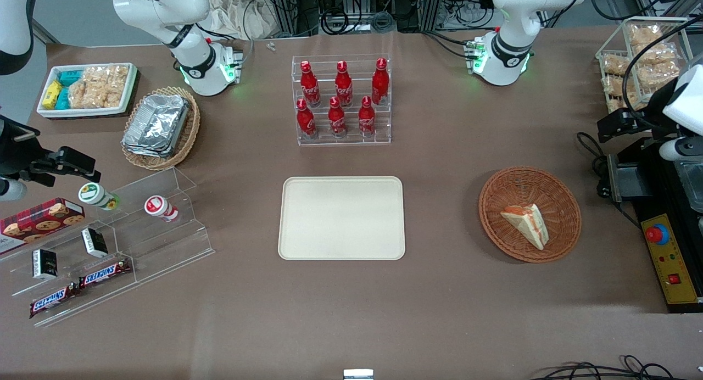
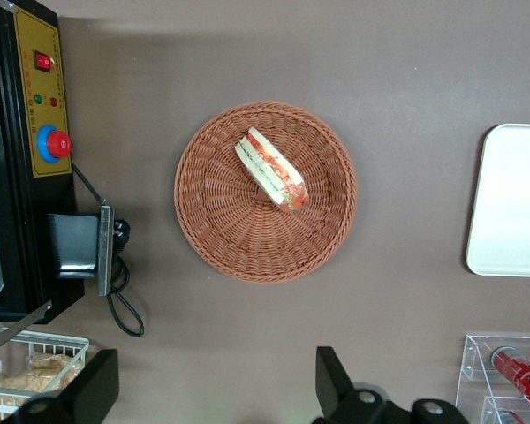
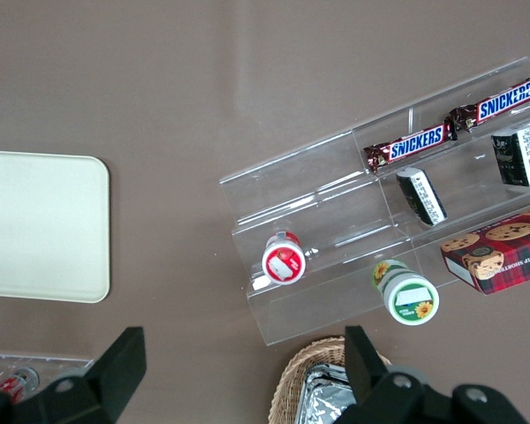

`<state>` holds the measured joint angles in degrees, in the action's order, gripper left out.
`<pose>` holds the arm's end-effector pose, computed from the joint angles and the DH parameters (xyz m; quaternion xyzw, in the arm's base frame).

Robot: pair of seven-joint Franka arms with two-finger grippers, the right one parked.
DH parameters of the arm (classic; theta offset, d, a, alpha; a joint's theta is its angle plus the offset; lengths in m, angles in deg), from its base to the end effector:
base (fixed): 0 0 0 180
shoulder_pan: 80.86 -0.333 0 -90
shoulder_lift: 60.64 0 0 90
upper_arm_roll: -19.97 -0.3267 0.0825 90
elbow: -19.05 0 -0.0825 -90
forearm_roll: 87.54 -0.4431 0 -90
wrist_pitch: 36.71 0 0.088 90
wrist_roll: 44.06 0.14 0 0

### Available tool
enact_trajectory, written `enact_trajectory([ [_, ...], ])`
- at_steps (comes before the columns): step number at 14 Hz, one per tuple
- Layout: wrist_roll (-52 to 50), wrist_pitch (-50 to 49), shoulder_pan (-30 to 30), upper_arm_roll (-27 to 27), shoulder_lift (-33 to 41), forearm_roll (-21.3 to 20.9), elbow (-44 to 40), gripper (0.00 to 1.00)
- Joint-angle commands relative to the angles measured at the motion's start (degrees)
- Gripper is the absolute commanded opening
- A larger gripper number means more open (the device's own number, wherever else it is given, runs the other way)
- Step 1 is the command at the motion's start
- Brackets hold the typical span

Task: Place sandwich from basket to tray
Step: 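Move the left gripper over the sandwich in the wicker basket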

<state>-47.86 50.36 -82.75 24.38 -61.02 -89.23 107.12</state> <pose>0.6096 -0.0224 0.6116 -0.9998 -0.0117 0.0112 0.0151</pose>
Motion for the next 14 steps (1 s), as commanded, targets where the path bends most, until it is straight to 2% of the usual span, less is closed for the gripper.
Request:
enact_trajectory([
  [1, 0.29, -1.11, 0.13, 1.04, 0.20, -0.16, -0.88, 1.00],
  [3, -0.59, -0.68, 0.05, 1.48, -0.93, -0.85, -0.79, 1.00],
  [6, -7.16, 1.51, -0.12, 1.57, -2.60, -0.07, 0.70, 1.00],
  [8, -11.38, 3.80, 0.40, 1.66, -2.44, -0.33, 5.08, 1.00],
  [12, -22.11, 17.31, 0.23, 1.57, -4.54, -0.86, 14.84, 1.00],
  [14, -23.78, 19.27, 0.31, 1.57, -8.13, -1.03, 15.74, 1.00],
])
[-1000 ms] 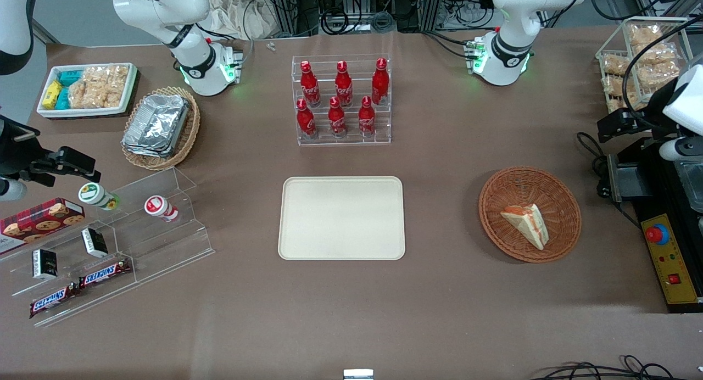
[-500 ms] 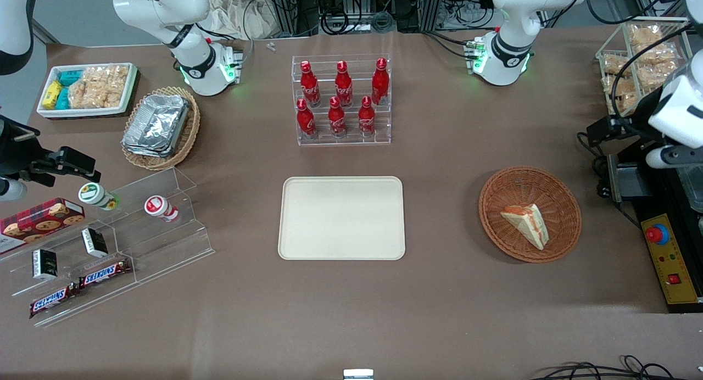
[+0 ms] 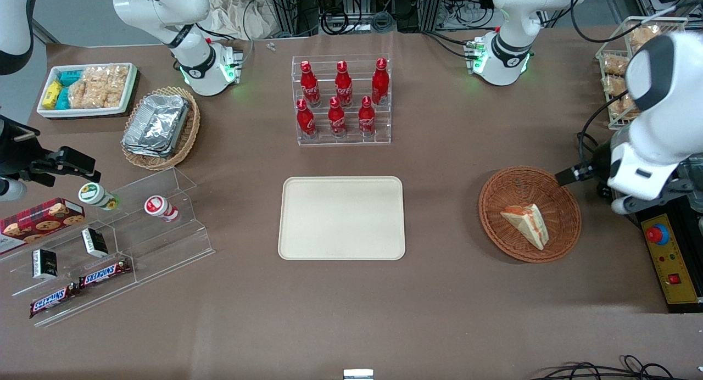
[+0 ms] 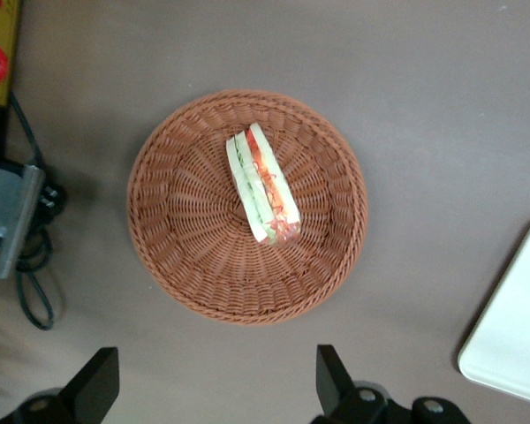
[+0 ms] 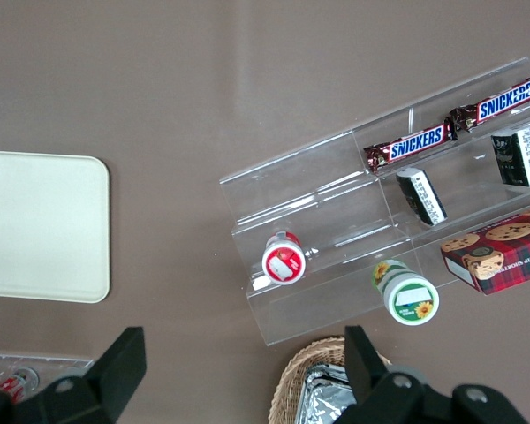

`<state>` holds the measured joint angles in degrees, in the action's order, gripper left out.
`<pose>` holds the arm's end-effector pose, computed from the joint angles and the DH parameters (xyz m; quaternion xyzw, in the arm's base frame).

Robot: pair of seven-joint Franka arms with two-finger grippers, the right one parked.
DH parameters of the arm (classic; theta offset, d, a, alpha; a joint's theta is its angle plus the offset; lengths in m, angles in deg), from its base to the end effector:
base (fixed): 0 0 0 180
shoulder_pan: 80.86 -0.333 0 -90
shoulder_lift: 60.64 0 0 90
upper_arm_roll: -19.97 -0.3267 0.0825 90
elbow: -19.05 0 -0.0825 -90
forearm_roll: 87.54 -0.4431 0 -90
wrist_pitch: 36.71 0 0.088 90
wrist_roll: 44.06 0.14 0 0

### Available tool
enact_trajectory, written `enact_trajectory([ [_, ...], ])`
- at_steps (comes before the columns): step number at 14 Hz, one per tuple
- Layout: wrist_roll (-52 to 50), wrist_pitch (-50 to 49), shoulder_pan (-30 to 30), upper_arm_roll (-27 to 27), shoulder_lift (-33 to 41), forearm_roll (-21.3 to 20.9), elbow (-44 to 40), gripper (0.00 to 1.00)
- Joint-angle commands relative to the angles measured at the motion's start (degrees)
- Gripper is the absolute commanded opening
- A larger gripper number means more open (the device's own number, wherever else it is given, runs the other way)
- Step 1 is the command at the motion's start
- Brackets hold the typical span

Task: Place sandwich from basket to tray
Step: 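Move the left gripper over the sandwich in the wicker basket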

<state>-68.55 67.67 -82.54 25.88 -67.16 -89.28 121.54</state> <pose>0.6399 -0.0422 0.4356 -0.9843 -0.1715 0.0367 0.0184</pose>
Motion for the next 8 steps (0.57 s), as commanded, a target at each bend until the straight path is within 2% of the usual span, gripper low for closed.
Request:
enact_trajectory([
  [1, -5.29, 2.66, 0.18, 0.07, -4.18, -0.98, 1.05, 1.00],
  [8, -20.92, 13.73, 2.20, 0.16, -16.85, -3.62, 1.31, 1.00],
])
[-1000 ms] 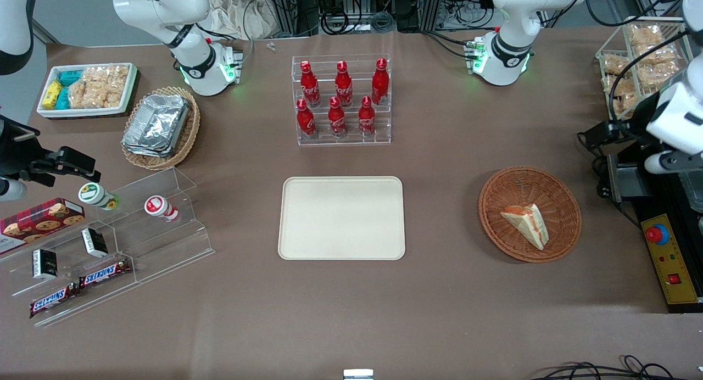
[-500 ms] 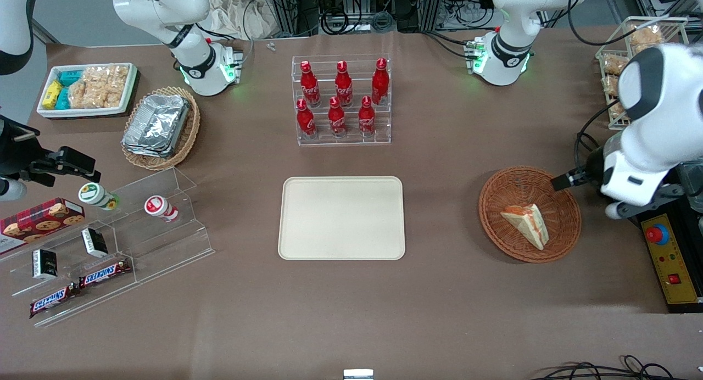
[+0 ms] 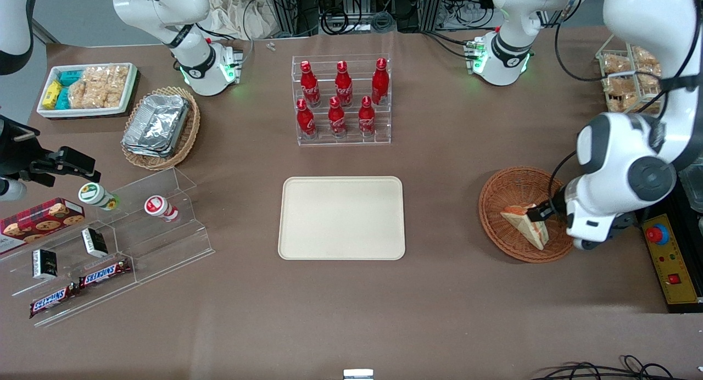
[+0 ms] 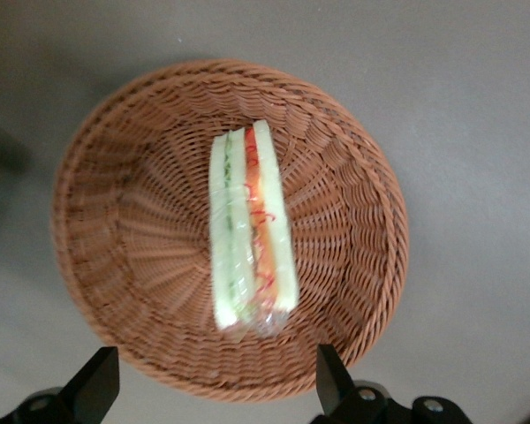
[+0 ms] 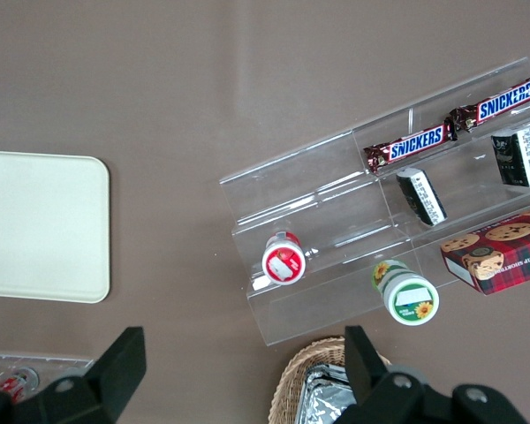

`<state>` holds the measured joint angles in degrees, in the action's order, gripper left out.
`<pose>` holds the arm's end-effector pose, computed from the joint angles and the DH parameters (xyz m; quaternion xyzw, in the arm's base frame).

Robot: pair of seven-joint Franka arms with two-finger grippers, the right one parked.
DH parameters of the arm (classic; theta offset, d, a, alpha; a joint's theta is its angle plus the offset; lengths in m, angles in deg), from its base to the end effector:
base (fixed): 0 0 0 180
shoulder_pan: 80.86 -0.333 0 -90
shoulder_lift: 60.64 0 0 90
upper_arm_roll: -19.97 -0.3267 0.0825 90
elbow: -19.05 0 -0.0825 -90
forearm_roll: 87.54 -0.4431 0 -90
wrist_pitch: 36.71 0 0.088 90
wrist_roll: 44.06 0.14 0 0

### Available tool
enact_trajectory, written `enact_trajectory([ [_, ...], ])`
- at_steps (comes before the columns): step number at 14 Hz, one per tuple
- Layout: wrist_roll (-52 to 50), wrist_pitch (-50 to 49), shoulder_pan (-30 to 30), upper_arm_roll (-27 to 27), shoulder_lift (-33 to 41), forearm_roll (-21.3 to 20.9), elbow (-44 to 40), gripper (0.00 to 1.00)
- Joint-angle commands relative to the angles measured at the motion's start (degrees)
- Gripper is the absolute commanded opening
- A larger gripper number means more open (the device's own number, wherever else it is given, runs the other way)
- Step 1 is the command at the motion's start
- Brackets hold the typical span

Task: Place sandwich from basket to tray
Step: 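Lower the left gripper and close it on the wrapped sandwich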

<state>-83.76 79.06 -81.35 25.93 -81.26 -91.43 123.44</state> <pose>0.6648 -0.0555 0.2719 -0.9570 -0.2787 0.0691 0.0404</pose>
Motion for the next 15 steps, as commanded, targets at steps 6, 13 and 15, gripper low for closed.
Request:
enact_trajectory([
  [6, -9.34, 4.02, 1.55, -0.33, -6.45, -3.67, 0.38, 1.00],
  [13, -10.93, 6.58, 1.02, -0.42, -7.77, -5.95, 0.56, 0.31],
  [15, -11.10, 5.79, 0.85, -0.42, -7.07, -6.48, 0.47, 0.00],
])
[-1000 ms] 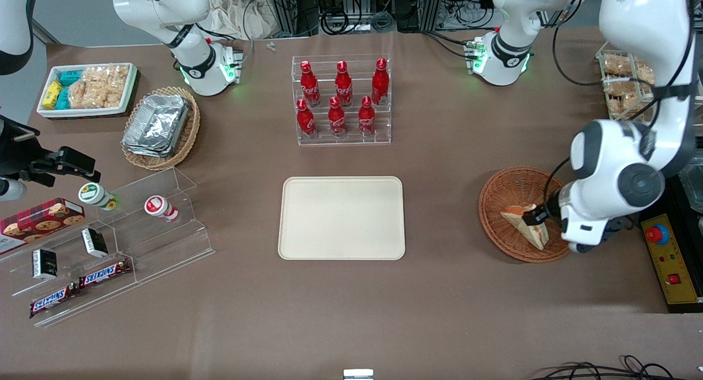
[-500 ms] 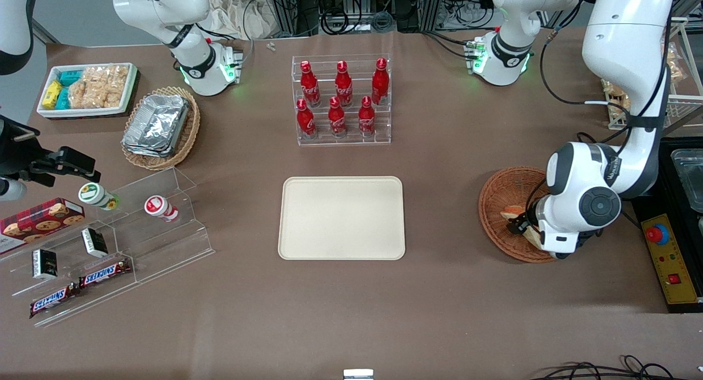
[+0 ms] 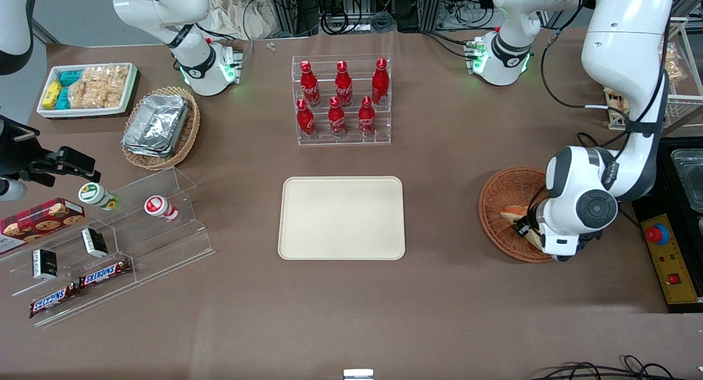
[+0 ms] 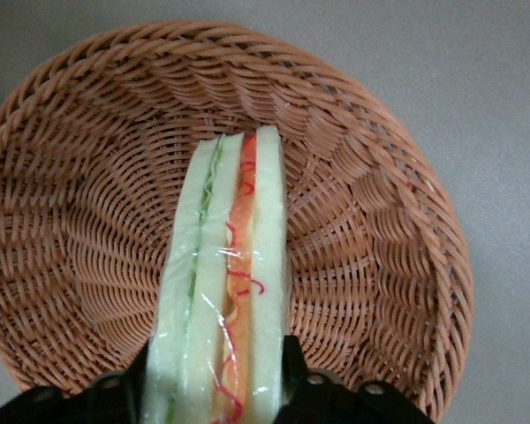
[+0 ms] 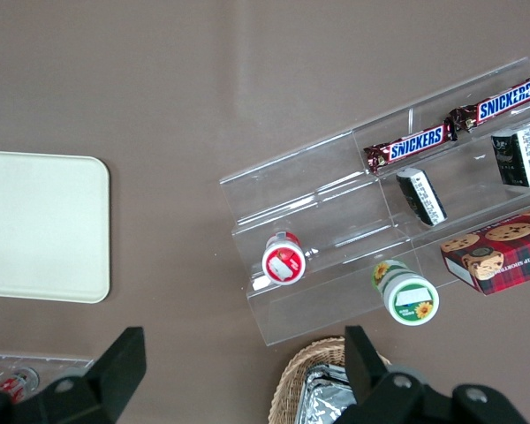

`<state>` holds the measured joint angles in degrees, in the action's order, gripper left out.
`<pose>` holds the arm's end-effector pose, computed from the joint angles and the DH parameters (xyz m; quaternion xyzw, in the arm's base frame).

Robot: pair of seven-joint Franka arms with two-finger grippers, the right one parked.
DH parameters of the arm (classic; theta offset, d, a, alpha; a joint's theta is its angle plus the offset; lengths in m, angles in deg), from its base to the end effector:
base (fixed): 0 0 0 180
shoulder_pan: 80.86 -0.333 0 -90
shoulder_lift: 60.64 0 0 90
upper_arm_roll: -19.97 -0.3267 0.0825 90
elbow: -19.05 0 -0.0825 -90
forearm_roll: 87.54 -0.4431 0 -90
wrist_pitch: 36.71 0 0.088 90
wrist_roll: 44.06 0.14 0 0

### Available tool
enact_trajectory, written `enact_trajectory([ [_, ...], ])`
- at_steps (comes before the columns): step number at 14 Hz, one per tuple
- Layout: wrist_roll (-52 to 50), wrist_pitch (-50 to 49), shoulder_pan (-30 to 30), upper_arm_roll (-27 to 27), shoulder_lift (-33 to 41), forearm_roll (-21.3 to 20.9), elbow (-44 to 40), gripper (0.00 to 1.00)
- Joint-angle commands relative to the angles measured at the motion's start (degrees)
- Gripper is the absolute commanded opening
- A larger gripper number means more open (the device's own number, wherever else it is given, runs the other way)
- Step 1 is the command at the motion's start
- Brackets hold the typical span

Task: Place sandwich from basket to tray
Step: 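Lower the left gripper and close it on the wrapped sandwich, then lift the sandwich and carry it with the left gripper to the tray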

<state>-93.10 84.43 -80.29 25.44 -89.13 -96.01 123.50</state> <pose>0.6647 -0.0583 0.1858 -0.9393 -0.3259 0.0728 0.0783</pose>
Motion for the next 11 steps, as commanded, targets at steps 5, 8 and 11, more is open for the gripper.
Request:
enact_trajectory([
  [5, 1.65, -14.43, 0.39, 3.92, 12.55, 0.21, -1.44, 0.00],
  [8, 3.16, -17.17, 0.48, 10.50, 15.21, 3.99, -1.53, 0.00],
  [11, 3.51, -16.56, 0.48, 18.68, 15.39, 3.99, -2.40, 0.00],
])
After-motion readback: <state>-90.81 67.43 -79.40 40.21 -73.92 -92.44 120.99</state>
